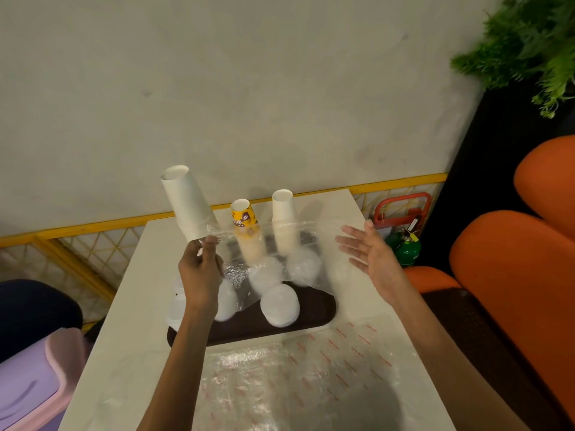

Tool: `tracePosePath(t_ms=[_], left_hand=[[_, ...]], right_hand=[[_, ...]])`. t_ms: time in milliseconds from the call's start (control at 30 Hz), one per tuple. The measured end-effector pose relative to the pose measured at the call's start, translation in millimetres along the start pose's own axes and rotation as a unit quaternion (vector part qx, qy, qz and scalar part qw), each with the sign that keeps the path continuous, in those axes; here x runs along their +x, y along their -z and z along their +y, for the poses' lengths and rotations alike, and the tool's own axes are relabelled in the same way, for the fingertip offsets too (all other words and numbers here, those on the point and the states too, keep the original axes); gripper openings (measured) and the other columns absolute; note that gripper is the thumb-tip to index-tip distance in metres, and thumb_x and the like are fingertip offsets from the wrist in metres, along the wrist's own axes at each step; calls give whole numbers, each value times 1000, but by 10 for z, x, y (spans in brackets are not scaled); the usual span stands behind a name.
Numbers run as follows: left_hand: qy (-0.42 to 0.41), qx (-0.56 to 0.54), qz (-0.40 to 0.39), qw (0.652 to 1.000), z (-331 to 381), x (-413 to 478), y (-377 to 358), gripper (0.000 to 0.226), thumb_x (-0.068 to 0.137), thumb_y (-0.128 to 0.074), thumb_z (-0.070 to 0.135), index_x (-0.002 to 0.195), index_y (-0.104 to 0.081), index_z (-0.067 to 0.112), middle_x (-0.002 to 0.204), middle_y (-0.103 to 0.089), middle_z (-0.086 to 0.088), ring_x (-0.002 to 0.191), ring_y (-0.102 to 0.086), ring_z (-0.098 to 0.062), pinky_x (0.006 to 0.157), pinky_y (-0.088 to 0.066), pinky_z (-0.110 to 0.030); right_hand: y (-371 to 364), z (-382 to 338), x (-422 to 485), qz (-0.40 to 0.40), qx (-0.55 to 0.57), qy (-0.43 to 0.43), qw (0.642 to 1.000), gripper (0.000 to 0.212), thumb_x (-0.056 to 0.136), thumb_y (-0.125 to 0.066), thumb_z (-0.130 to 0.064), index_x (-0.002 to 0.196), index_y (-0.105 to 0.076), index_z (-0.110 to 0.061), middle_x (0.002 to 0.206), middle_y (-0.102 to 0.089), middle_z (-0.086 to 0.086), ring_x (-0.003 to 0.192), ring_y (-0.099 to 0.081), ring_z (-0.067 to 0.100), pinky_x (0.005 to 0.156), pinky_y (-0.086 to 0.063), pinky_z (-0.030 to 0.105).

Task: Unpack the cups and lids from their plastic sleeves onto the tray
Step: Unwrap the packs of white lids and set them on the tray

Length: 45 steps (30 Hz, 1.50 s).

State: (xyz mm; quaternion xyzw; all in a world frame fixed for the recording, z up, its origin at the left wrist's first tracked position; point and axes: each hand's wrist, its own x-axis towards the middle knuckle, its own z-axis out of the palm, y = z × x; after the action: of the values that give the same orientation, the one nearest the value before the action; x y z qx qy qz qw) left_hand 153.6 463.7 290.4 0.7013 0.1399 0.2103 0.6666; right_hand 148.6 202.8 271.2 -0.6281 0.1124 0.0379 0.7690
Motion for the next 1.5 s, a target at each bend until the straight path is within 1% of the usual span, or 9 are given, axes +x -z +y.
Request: tracePosePath(t_ms=[200, 400, 700, 767, 867, 1100, 1233, 1367, 1500], left_hand=[[119, -91, 24, 988, -46, -1, 13, 23, 100, -46, 22, 80, -55, 18, 50, -40, 6, 46, -33, -7, 43, -31, -17], [164, -99, 46, 980, -193, -32, 162, 25, 100, -47, 23, 76, -52, 18, 59, -36, -1, 39, -31, -5, 35, -28, -14], [216, -78, 68, 971, -318, -246, 355, 24, 100, -46, 25, 80, -54, 16, 61, -40, -1, 36, -38, -5, 32, -32, -12], [219, -61, 80, 970, -349, -272, 412, 21, 100, -46, 27, 87, -58, 15, 61, -41, -1, 41, -38, -7, 34, -32, -13], [223, -22, 95, 970, -455, -284, 500, 24, 99, -47, 33, 100, -61, 14, 61, -43, -2, 39, -37, -7, 38, -34, -17], [283, -42, 55, 956, -757, -474, 793, 27, 94, -57, 35, 104, -61, 10, 88, -61, -6, 74, -55, -16, 67, -46, -25], [322, -41, 63, 944, -1026, -737, 899, 17, 95, -57, 21, 97, -59, 4, 83, -61, -7, 70, -54, -16, 66, -47, -26], [238, 98, 86, 962, -1336, -838, 896, 18, 96, -53, 18, 82, -58, 9, 69, -59, -7, 51, -51, -12, 51, -42, -25], [125, 240, 77, 960, -1565, -889, 968, 14, 98, -49, 14, 92, -58, 6, 61, -54, -1, 53, -49, -11, 52, -40, -19]], right_hand=[[-124, 449, -188, -62, 89, -123, 986, 54, 80, -34, -65, 116, -56, -31, 133, -54, 5, 122, -51, 26, 109, -32, 48], [-209, 565, -273, -89, 142, -116, 979, 57, 73, -50, -54, 122, -50, -26, 122, -60, 10, 109, -62, 27, 87, -50, 39], [-385, 938, -451, -82, 106, -208, 969, 37, 79, -65, -29, 111, -63, -9, 103, -68, 5, 93, -66, 13, 86, -51, 26], [-439, 976, -514, -65, 49, -189, 979, 31, 84, -67, -25, 111, -64, -9, 102, -70, 3, 92, -66, 10, 78, -50, 17], [-497, 997, -548, -4, -15, -111, 994, 5, 85, -68, -14, 84, -70, -9, 78, -70, 0, 73, -65, 10, 63, -48, 15], [-520, 1206, -614, 46, -97, 79, 991, 9, 89, -63, -14, 82, -68, -15, 72, -70, -2, 72, -66, 7, 68, -48, 11], [-608, 1428, -651, 111, -113, 117, 981, 19, 92, -59, -13, 75, -65, -6, 63, -63, -1, 58, -59, 0, 57, -45, 10], [-661, 1695, -565, 152, -155, 153, 964, 40, 94, -58, -26, 56, -47, -17, 45, -43, -8, 44, -39, 6, 46, -36, 24], [-650, 1878, -573, 164, -256, 210, 929, 39, 91, -50, -37, 55, -37, -28, 46, -33, -11, 43, -33, 9, 44, -25, 16]])
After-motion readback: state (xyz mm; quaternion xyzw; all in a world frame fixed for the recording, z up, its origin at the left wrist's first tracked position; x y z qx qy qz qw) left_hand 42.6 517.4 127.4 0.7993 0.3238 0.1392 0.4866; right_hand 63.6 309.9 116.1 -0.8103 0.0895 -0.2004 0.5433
